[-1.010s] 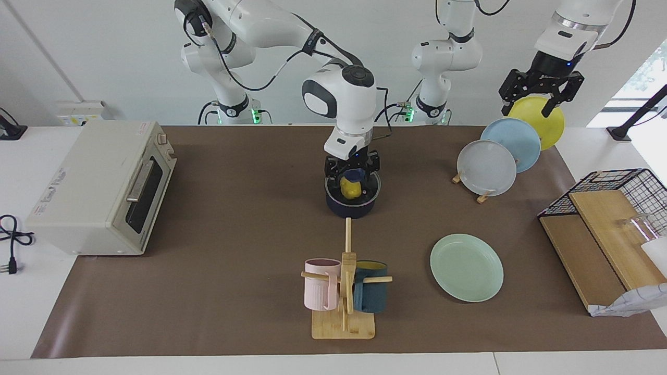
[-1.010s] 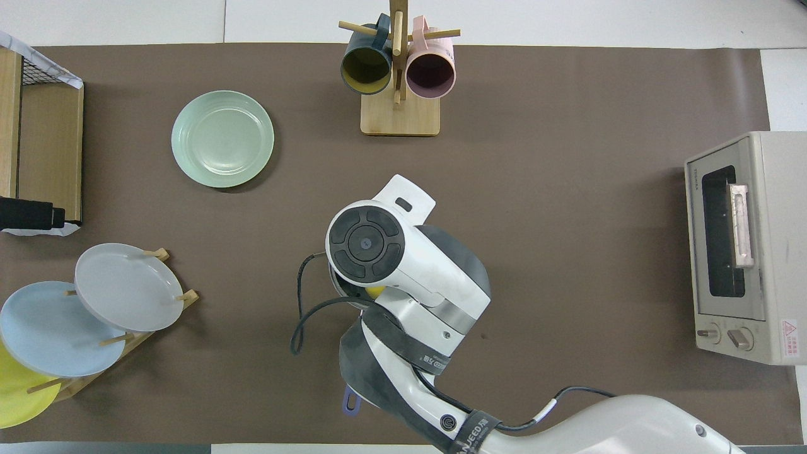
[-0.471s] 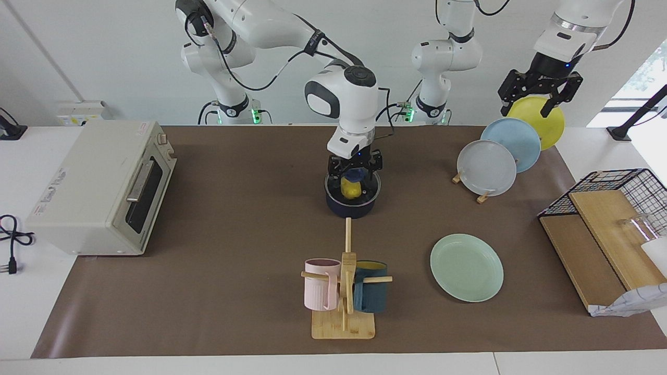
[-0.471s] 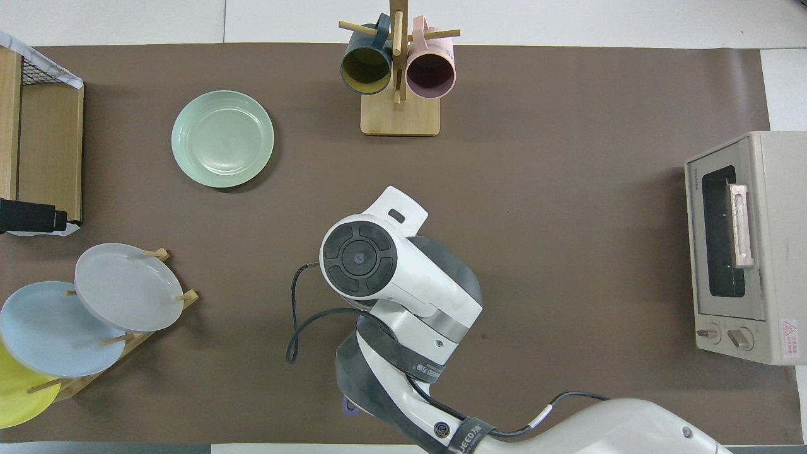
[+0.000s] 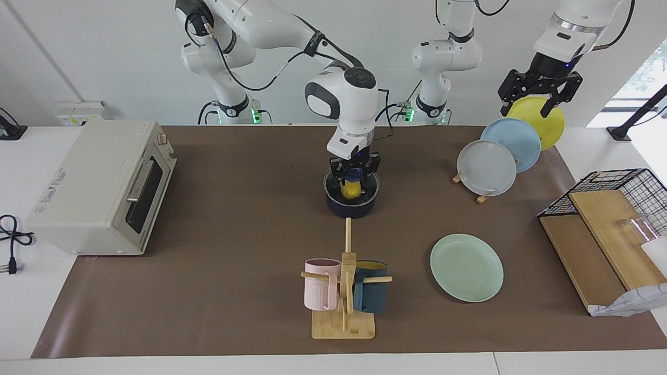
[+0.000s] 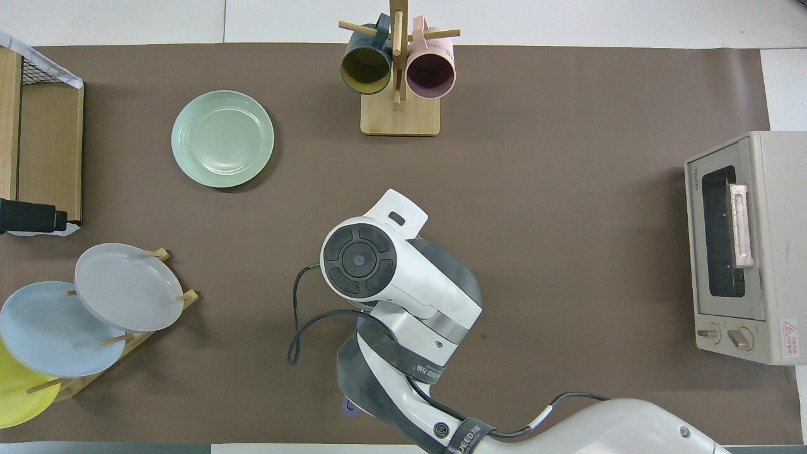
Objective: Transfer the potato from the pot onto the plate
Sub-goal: 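Lower the right gripper and grasp the glass lid's knob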
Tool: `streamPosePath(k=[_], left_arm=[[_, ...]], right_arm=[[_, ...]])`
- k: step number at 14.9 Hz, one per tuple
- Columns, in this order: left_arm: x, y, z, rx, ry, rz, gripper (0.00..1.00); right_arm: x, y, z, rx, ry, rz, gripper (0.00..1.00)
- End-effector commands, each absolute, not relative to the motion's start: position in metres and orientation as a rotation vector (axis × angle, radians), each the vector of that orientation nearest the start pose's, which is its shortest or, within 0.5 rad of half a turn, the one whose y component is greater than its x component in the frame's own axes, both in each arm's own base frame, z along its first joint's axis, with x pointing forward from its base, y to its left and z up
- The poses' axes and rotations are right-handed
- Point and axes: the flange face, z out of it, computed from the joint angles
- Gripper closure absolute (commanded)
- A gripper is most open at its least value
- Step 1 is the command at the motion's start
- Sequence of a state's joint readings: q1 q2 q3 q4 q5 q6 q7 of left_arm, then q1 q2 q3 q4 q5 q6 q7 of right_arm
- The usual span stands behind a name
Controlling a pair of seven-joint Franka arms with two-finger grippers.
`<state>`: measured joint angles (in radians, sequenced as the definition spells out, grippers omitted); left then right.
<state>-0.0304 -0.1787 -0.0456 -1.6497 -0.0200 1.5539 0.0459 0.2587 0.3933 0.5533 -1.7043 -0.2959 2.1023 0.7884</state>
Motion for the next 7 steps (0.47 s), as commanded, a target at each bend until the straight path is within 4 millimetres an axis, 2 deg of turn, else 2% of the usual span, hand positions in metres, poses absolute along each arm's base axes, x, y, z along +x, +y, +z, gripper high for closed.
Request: streamPosePath(k=[1, 5, 7], left_arm=[[0.486, -0.039, 0.680, -3.130, 0.194, -0.122, 0.00], [0.479, -0.041, 0.669, -3.129, 0.189, -0.134, 0.00], [0.477, -0.047, 0.660, -3.127, 0.200, -0.161, 0.00]], right_arm=[[0.486, 0.440, 0.406, -3.119, -0.189, -0.163, 0.59], [0.508, 0.426, 0.447, -3.140, -0.255, -0.157, 0.59], [0.540, 0.387, 0.464, -3.143, -0.273, -0.141, 0.59]])
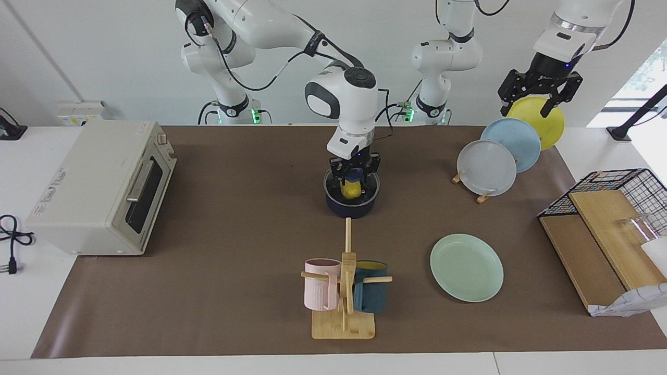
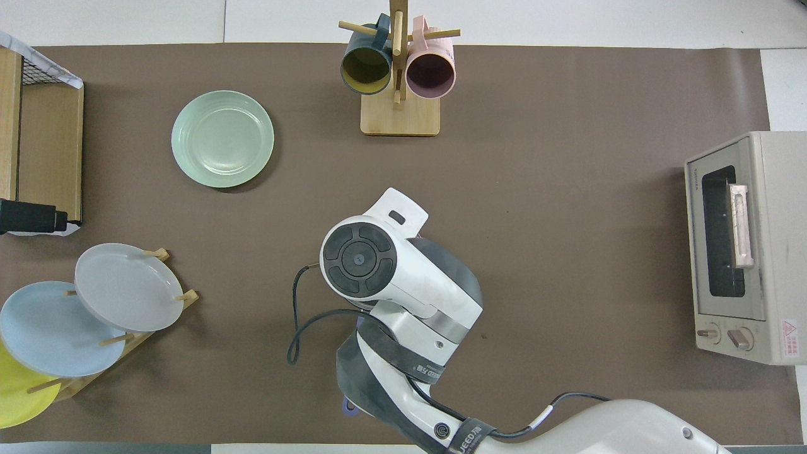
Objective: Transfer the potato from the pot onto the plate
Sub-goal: 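Lower the right gripper and grasp the glass lid's knob, then lift the lid with the right gripper while the left gripper approaches the pot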
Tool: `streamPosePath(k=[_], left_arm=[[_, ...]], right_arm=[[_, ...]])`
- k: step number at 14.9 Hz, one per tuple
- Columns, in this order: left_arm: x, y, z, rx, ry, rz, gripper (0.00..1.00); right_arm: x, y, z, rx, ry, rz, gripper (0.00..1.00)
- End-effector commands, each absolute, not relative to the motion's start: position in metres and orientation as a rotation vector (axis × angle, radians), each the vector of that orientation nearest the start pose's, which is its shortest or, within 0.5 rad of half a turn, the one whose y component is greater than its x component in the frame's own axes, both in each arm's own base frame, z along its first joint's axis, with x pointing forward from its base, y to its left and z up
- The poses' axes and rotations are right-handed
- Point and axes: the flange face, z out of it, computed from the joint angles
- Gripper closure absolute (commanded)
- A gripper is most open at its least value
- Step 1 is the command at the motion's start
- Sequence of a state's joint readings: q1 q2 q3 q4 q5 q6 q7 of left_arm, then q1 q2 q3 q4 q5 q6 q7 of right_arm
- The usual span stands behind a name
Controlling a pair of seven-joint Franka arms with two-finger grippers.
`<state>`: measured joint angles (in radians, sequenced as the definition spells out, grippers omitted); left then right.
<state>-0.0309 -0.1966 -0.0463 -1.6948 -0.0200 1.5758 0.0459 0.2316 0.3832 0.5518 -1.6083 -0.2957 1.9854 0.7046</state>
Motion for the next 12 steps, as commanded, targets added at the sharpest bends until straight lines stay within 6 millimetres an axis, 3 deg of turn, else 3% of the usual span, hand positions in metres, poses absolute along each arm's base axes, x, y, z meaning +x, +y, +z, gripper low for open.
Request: streamPosePath(k=[1, 3, 5, 8, 10, 12], left_arm=[[0.473, -0.057, 0.661, -3.126, 0.224, -0.161, 0.00], [0.469, -0.074, 0.658, -3.138, 0.169, -0.149, 0.00], [0.463, -0.113, 0.648, -3.153, 0.099, -0.126, 0.00], [0.448, -0.173, 0.623, -3.159, 0.004, -0.081, 0.00], [0.438, -0.219, 0.597, -3.176, -0.112, -0.110, 0.00], [0.436, -0.266, 0.560, -3.197, -0.227, -0.133, 0.00]], right_arm=[[0.555, 0.366, 0.471, -3.122, -0.306, -0.122, 0.59], [0.575, 0.321, 0.480, -3.133, -0.387, -0.099, 0.59], [0.595, 0.263, 0.487, -3.150, -0.529, -0.062, 0.58], [0.622, 0.143, 0.494, -3.107, -0.608, 0.044, 0.57], [0.620, 0.096, 0.480, -3.097, -0.654, 0.072, 0.57], [0.607, 0.064, 0.446, -3.108, -0.665, -0.012, 0.57]])
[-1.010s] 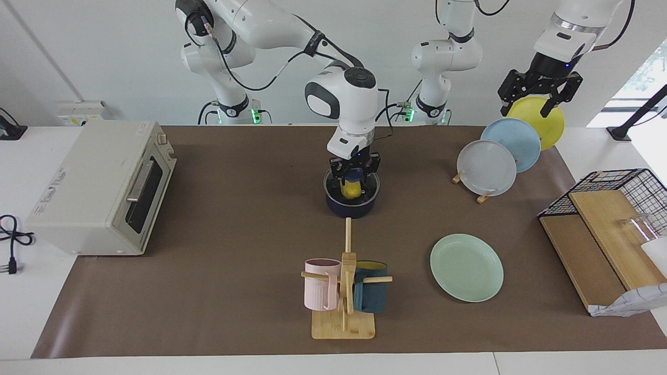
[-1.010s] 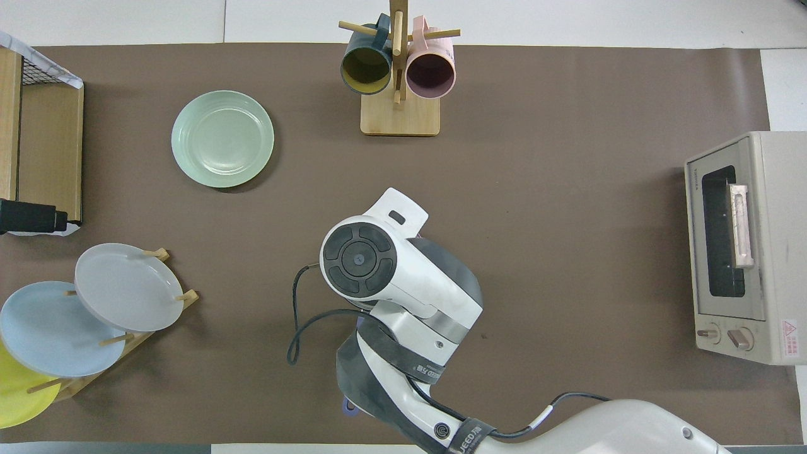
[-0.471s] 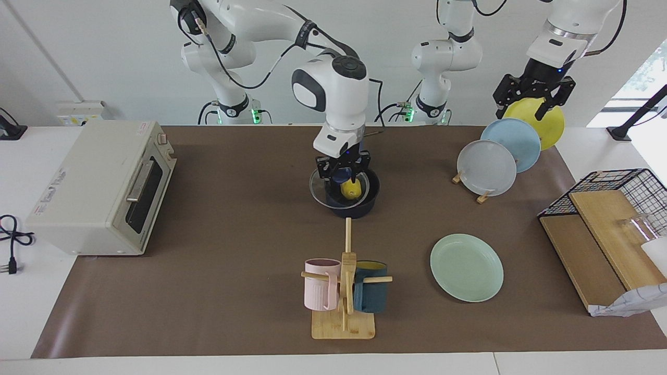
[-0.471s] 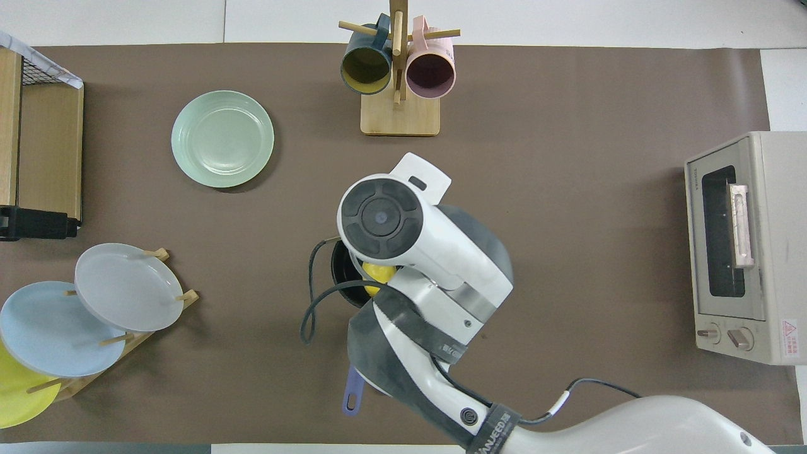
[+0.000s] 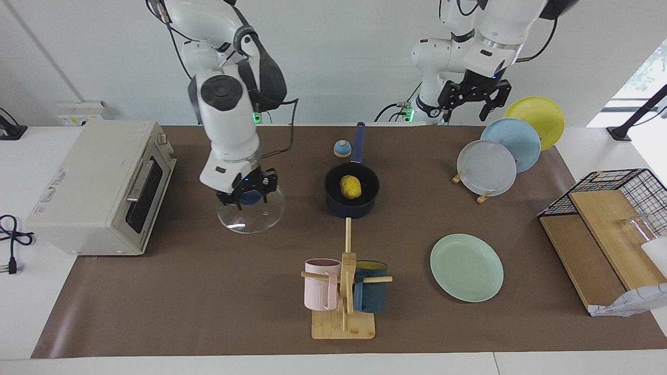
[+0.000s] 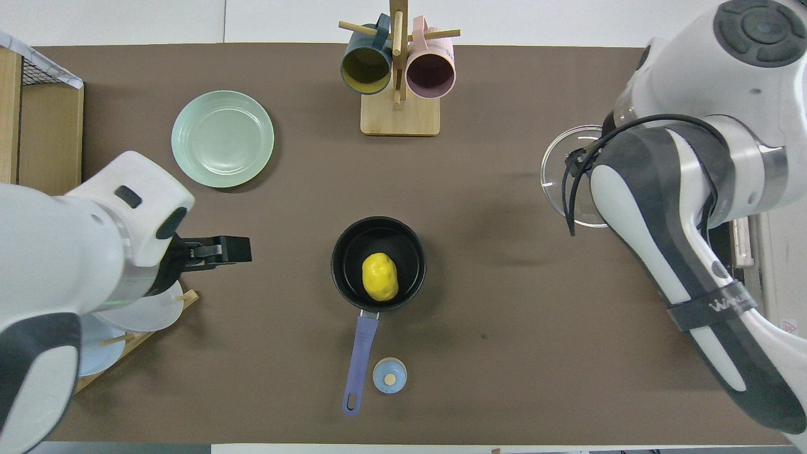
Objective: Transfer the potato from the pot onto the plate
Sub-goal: 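Lift the lid with the right gripper while the left gripper approaches the pot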
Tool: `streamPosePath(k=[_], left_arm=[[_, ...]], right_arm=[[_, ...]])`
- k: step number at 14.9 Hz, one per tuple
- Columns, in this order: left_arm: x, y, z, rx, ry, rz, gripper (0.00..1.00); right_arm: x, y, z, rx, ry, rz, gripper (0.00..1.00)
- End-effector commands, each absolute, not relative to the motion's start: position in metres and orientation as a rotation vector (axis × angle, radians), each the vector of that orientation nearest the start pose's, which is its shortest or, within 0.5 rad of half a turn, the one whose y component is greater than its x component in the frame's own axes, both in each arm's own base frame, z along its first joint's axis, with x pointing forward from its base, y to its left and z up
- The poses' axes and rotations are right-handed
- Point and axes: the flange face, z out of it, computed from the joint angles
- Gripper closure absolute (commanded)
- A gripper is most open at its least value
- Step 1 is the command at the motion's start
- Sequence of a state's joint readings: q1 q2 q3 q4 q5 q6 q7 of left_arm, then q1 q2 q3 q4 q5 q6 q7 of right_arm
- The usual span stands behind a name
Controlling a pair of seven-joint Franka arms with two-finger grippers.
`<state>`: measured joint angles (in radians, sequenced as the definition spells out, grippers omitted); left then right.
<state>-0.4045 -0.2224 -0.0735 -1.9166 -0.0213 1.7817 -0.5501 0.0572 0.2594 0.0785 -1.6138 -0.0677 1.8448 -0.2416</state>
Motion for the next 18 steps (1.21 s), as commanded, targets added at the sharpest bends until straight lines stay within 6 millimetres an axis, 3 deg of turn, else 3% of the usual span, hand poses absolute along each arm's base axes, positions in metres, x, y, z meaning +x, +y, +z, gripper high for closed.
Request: streamPosePath(k=[1, 2, 4, 7, 10, 12, 14, 16, 18], left_arm=[[0.435, -0.289, 0.537, -3.197, -0.226, -0.115, 0.00], [0.437, -0.308, 0.516, -3.201, -0.222, -0.110, 0.00], [0.446, -0.340, 0.466, -3.194, -0.286, -0.068, 0.00], [0.458, -0.359, 0.410, -3.201, -0.297, -0.009, 0.00], [0.450, -0.376, 0.390, -3.215, -0.257, 0.055, 0.00], [0.444, -0.384, 0.383, -3.213, -0.201, 0.066, 0.00], [0.438, -0.393, 0.375, -3.213, -0.171, 0.069, 0.00], [0.429, -0.406, 0.358, -3.204, -0.114, 0.091, 0.00], [0.428, -0.408, 0.353, -3.201, -0.083, 0.096, 0.00]], right_arm=[[0.596, 0.047, 0.423, -3.106, -0.683, -0.061, 0.57], [0.587, 0.040, 0.406, -3.109, -0.681, -0.100, 0.57], [0.577, 0.038, 0.393, -3.112, -0.664, -0.127, 0.57], [0.572, 0.029, 0.370, -3.092, -0.590, -0.065, 0.53], [0.560, 0.027, 0.342, -3.091, -0.600, -0.120, 0.52], [0.557, 0.027, 0.339, -3.093, -0.586, -0.108, 0.48], [0.554, 0.028, 0.335, -3.092, -0.588, -0.104, 0.34], [0.553, 0.028, 0.335, -3.095, -0.572, -0.099, 0.02], [0.560, 0.028, 0.346, -3.096, -0.557, -0.094, 0.00]])
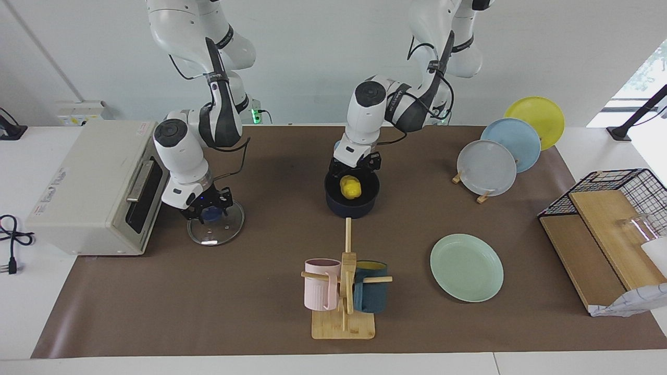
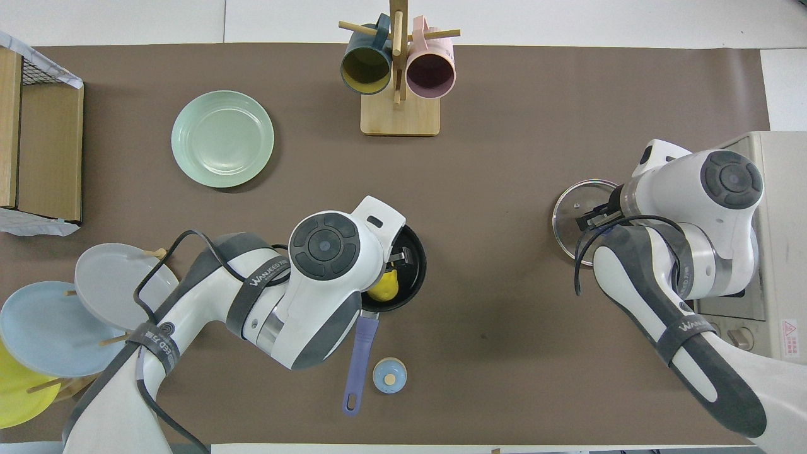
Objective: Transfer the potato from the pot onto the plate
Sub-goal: 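Set the lid near the oven while the left gripper grasps the potato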
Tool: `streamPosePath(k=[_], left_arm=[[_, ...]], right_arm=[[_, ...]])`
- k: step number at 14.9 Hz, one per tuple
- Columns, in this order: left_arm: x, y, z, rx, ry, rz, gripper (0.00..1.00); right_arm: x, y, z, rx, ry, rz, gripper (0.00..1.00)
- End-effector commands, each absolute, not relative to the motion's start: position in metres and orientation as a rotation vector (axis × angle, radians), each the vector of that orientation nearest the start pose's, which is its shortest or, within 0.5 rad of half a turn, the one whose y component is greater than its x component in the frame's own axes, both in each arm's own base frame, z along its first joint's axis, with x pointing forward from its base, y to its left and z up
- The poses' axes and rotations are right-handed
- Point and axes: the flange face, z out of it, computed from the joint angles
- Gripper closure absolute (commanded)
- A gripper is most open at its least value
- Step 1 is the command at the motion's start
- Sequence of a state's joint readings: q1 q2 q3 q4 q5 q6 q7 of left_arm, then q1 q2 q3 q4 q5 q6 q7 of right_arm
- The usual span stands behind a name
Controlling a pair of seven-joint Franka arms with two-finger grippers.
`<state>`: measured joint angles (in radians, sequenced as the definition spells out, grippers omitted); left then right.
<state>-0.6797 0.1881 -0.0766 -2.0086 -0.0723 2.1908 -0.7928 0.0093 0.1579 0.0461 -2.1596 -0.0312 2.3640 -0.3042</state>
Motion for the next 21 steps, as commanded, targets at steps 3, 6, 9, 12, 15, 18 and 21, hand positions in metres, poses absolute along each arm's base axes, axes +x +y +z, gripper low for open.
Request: streamPosePath(k=[3, 6, 9, 12, 15, 18, 21], left_arm=[[0.423, -0.413, 0.340, -3.186, -0.012, 0.125, 0.00], [0.420, -0.415, 0.327, -3.171, 0.011, 0.150, 0.00], [0.415, -0.421, 0.325, -3.168, 0.030, 0.154, 0.00], [0.412, -0.420, 0.322, -3.162, 0.034, 0.162, 0.00], [0.413, -0.419, 0.322, -3.166, 0.034, 0.155, 0.00], [0.418, -0.416, 0.321, -3.178, 0.017, 0.135, 0.35], [0.418, -0.414, 0.320, -3.177, 0.015, 0.136, 0.70]], right_arm=[[0.584, 0.038, 0.427, -3.102, -0.465, 0.013, 0.00], [0.592, 0.043, 0.516, -3.111, -0.400, 0.086, 0.00], [0.582, 0.038, 0.576, -3.133, -0.315, 0.131, 0.00], [0.573, 0.037, 0.585, -3.144, -0.194, 0.171, 0.00], [0.574, 0.027, 0.580, -3.152, -0.107, 0.188, 0.00], [0.574, 0.026, 0.580, -3.153, -0.097, 0.193, 0.00], [0.564, 0.023, 0.587, -3.151, -0.082, 0.203, 0.00]])
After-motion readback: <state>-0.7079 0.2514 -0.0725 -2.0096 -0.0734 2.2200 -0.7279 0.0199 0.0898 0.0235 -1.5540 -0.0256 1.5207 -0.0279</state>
